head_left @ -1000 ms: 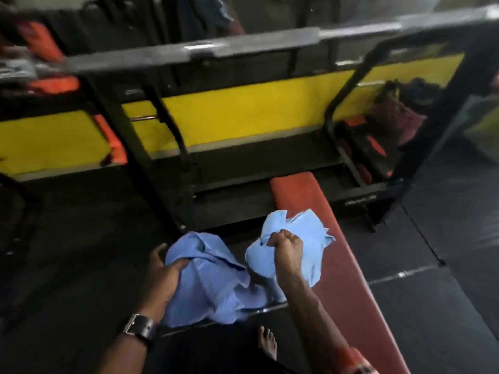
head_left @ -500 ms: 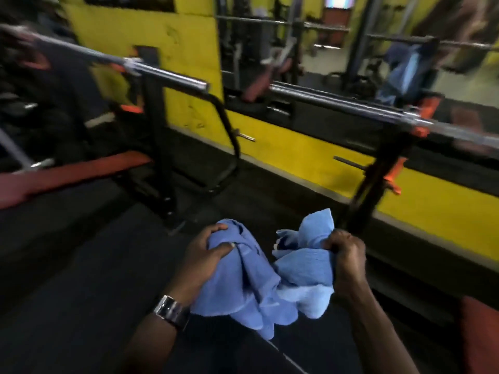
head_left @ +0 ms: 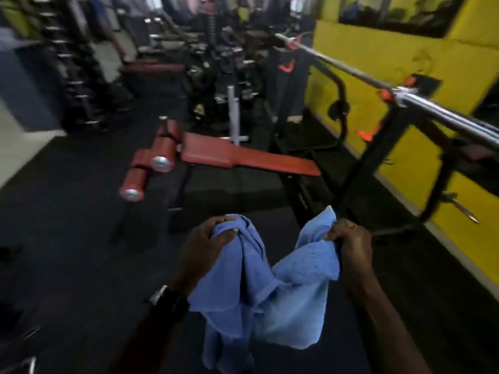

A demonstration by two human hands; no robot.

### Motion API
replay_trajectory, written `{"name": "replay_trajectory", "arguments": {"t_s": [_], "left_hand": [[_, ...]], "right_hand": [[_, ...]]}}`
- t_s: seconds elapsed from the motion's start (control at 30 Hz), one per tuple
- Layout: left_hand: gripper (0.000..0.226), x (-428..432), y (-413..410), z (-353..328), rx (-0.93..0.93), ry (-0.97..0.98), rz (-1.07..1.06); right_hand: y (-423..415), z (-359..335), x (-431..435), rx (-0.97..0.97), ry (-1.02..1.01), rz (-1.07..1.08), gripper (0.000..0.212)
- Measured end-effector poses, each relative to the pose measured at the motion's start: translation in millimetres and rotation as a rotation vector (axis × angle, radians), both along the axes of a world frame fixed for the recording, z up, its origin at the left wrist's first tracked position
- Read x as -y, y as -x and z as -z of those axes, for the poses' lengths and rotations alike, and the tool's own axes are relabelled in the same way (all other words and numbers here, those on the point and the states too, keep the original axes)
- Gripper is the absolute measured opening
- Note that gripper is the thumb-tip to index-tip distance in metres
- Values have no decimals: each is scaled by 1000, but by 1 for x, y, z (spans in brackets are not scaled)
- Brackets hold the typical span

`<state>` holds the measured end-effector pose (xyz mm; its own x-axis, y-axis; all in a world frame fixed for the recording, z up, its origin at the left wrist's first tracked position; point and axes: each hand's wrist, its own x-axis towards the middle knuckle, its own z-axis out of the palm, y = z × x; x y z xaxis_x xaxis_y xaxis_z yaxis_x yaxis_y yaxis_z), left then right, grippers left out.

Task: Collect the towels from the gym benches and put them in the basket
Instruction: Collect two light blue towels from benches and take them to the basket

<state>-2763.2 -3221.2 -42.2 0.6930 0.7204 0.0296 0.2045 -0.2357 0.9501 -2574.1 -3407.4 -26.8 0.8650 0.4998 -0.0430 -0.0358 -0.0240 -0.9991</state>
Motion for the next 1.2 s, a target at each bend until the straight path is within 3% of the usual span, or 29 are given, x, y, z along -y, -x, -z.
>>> {"name": "replay_trajectory", "arguments": {"t_s": [0.27,0.37,0.5,0.57,0.67,0.8,0.93,1.2], "left_hand": [[26,-189,28,-6,-58,-50,-315],[25,-228,49,-4,-80,-16,-461],[55,-294,81,-5,-9,-79,-614],[64,-340,99,0,42,-76,-689],[54,-420,128,13,115,-50,-780],[57,-526,151,10,168,-40,-808],[53,-639,170,2,125,-77,-832],[31,-853,197,-3,-1,-156,-848]], "right_hand": [[-16,8,-271,-229,-11,-419,17],[-6,4,-340,-207,-12,-503,16],[6,8,-462,-219,-71,-687,20],[15,8,-526,-196,-64,-762,12],[32,6,-615,-233,-57,-820,8],[61,-3,-722,-174,-46,-890,21],[86,-12,-828,21,-104,-926,29],[117,-7,-1040,-47,-119,-917,20]]}}
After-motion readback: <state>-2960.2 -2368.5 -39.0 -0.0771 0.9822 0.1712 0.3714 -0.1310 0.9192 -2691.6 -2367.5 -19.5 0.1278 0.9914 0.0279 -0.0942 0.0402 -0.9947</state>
